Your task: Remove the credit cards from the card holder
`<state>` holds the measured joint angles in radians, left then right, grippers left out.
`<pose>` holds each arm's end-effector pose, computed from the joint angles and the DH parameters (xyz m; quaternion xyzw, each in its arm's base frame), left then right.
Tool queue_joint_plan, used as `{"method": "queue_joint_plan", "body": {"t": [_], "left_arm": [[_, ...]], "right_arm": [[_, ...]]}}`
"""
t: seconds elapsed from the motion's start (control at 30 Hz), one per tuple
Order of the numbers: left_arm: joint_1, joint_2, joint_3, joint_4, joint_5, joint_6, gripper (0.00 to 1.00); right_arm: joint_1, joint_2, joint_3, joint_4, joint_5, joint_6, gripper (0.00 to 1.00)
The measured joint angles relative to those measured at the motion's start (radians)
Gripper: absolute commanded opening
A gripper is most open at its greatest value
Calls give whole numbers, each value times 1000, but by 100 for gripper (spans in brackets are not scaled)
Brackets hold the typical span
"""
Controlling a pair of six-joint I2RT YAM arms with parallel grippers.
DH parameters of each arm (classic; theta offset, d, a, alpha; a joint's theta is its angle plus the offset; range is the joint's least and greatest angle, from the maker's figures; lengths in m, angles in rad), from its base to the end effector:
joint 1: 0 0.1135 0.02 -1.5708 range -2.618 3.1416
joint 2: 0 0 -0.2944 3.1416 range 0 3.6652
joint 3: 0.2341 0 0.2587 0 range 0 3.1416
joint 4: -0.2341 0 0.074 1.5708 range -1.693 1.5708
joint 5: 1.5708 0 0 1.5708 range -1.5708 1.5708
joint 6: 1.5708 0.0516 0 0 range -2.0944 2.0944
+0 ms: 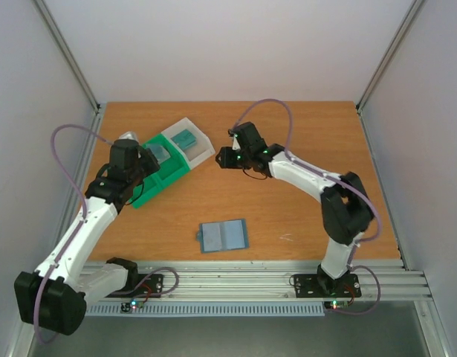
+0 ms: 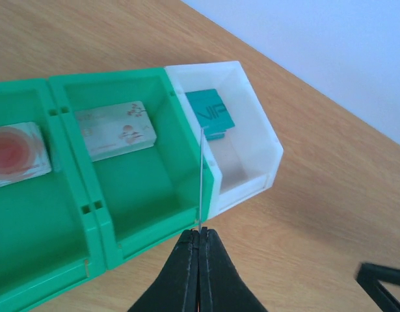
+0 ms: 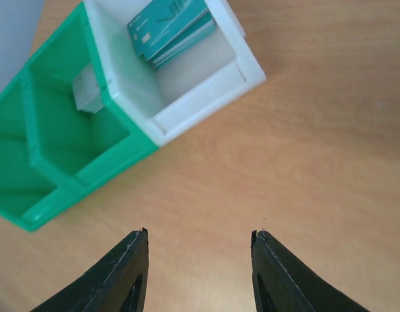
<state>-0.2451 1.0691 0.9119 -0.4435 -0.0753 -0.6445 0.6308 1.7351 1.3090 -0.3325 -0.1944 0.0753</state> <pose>0.2336 -0.0544 0.3206 -0.1926 0.8630 -0.1704 0.4349 0.3273 0.2514 0.2688 -0.2876 0.8688 0.2196 0.3381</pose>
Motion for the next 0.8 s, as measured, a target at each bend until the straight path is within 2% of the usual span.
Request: {"method": "queue_joint_plan", "body": {"t": [0.3,0.63,0.8], "left_arm": [[81,-109,-111,0,47,-23,0],[81,-200,-148,-1,115,-38,0],[81,-214,-159,-1,153,-40,0]], "right_arm": [[-2,338,288,60,11,-67,49],[-2,543,559,-10,144,-143,50],[-3,653,720,-83,183,-201,45]]}}
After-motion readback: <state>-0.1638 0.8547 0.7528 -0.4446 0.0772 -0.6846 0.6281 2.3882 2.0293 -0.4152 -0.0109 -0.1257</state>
